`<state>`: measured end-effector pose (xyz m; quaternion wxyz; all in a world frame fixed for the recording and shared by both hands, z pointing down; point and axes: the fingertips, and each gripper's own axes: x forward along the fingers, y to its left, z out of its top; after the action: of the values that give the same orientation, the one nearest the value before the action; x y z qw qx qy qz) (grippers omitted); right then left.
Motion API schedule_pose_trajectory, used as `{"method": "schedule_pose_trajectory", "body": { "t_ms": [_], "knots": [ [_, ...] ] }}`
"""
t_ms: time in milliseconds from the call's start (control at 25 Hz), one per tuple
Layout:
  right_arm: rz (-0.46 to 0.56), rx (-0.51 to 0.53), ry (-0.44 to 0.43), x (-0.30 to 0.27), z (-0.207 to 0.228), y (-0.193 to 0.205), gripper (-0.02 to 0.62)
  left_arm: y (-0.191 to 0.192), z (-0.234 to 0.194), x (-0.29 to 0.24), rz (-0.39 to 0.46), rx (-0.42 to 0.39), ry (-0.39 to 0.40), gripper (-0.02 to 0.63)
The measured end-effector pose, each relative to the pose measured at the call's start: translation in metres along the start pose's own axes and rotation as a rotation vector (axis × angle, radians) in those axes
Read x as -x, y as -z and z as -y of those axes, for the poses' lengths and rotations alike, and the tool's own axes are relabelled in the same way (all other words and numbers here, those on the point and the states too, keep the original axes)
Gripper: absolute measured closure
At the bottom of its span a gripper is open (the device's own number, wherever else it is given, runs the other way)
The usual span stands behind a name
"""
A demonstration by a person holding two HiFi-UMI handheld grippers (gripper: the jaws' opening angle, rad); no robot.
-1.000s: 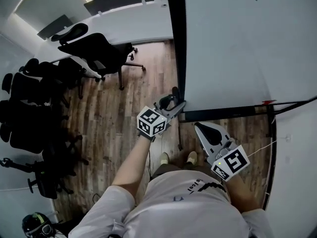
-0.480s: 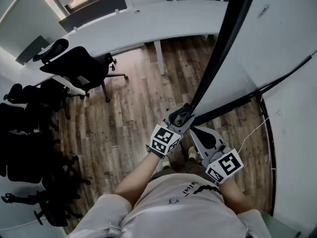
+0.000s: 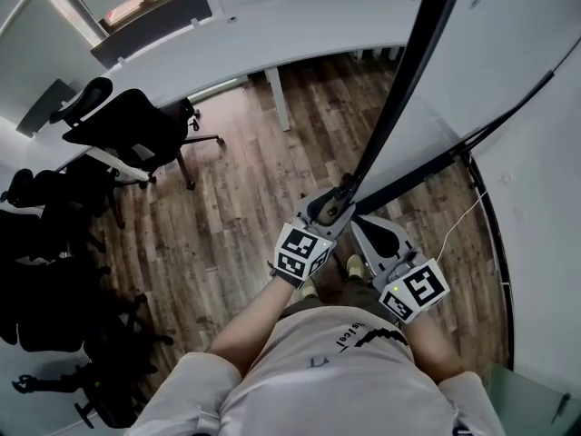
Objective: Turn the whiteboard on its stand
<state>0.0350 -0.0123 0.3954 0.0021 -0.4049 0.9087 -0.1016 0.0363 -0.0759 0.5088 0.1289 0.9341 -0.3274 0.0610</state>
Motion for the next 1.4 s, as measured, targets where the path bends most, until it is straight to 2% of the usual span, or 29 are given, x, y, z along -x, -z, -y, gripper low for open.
{"method": "schedule_pose_trajectory", "body": {
  "t_ms": [160,320,440,840,1400],
  "knots": [
    [-0.003,-0.002,0.037,0.003,-0.001,0.004,0.581,-0.003,0.010,0.018,0.004,0.008,0.019,0.418],
    [-0.014,0.005,0.074,0.007,0.000,0.009,0.581,-0.017,0.024,0.037,0.035,0.030,0.046,0.491],
    [-0.022,0.000,0.096,0.007,0.002,0.012,0.581,-0.031,0.029,0.046,0.064,0.039,0.059,0.509],
    [-0.023,-0.019,0.111,0.004,-0.003,0.010,0.581,-0.064,0.035,0.069,0.088,0.062,0.012,0.591],
    [-0.039,-0.005,0.120,-0.001,-0.003,0.014,0.581,-0.070,0.036,0.072,0.099,0.073,0.007,0.594]
  ]
}}
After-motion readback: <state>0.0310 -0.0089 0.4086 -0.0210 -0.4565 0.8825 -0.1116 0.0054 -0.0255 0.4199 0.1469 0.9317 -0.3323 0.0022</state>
